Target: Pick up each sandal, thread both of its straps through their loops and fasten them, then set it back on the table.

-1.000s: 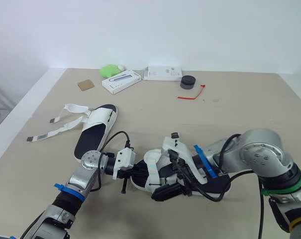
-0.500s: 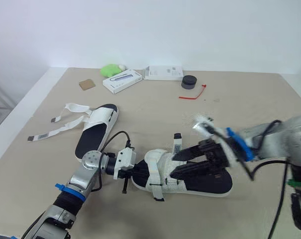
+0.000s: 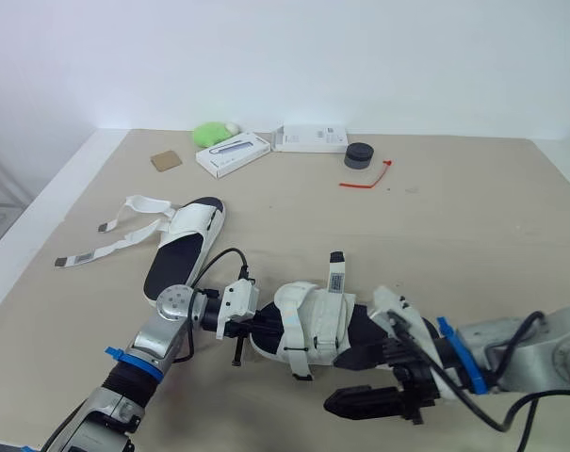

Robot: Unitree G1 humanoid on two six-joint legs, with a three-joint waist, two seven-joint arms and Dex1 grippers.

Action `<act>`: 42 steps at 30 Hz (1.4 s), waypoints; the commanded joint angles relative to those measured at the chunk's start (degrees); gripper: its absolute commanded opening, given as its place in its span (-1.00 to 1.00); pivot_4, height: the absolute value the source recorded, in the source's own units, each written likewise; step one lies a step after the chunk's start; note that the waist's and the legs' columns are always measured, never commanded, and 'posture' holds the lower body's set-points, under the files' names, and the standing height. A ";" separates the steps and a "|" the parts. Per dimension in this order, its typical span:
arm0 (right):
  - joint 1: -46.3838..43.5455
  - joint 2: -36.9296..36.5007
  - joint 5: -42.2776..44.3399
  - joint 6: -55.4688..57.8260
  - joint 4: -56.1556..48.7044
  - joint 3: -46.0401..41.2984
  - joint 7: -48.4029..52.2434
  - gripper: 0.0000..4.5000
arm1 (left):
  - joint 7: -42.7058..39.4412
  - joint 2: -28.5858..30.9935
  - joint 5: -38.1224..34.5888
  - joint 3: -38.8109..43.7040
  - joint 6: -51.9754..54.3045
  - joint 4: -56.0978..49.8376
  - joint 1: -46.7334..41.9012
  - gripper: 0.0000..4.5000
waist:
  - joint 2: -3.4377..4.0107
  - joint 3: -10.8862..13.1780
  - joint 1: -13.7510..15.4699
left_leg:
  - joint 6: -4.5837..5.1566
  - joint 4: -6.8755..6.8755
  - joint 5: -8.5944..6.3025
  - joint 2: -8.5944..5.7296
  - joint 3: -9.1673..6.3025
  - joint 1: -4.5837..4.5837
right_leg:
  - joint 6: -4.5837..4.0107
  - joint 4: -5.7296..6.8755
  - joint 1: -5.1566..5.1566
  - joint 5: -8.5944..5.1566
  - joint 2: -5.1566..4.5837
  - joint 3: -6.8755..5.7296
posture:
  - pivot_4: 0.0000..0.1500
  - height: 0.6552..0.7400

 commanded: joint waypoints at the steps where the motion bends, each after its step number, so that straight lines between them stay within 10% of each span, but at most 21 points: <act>1: -0.50 0.75 1.98 -3.40 -0.55 3.41 -6.95 0.98 | -3.62 2.60 7.56 -8.47 4.71 7.07 4.69 -1.00 | 0.00 0.00 -0.02 | 0.00 -0.01 0.00 0.00 -0.01 0.00 | 0.00 0.00 0.00 0.00 0.01 -0.01 | 1.00 1.00; 19: -12.65 9.49 11.53 -9.01 7.01 19.07 -27.81 0.98 | -6.31 3.74 7.23 -9.01 5.72 6.26 3.63 -1.00 | 0.01 0.00 -0.61 | -0.01 -0.03 0.01 0.29 -0.10 0.06 | -0.13 0.04 -0.04 0.07 0.29 0.01 | 1.00 1.00; 22: -13.66 10.64 13.60 -10.26 7.95 20.12 -30.27 0.66 | -6.21 3.88 7.08 -9.01 6.18 5.55 3.59 -1.00 | 0.05 -0.02 -0.61 | -0.01 -0.03 0.01 0.37 -0.12 0.07 | -0.19 0.05 -0.06 0.10 0.36 0.01 | 1.00 1.00; 30: -15.00 10.15 15.80 -11.21 8.29 21.38 -32.73 -0.94 | -5.74 3.49 6.73 -8.84 7.60 4.36 3.09 -1.00 | 0.20 -0.05 -0.59 | -0.01 -0.09 0.01 0.41 -0.15 0.06 | -0.26 0.05 -0.08 0.08 0.41 0.00 | 1.00 1.00; 42: -14.08 -1.04 16.44 -10.56 0.64 9.37 -5.33 -0.94 | -4.71 2.10 6.96 -8.36 8.36 5.02 1.92 -1.00 | 0.19 0.35 -0.30 | -0.01 -0.03 0.01 0.26 -0.20 -0.21 | -0.23 0.00 -0.18 0.05 0.28 -0.09 | 1.00 1.00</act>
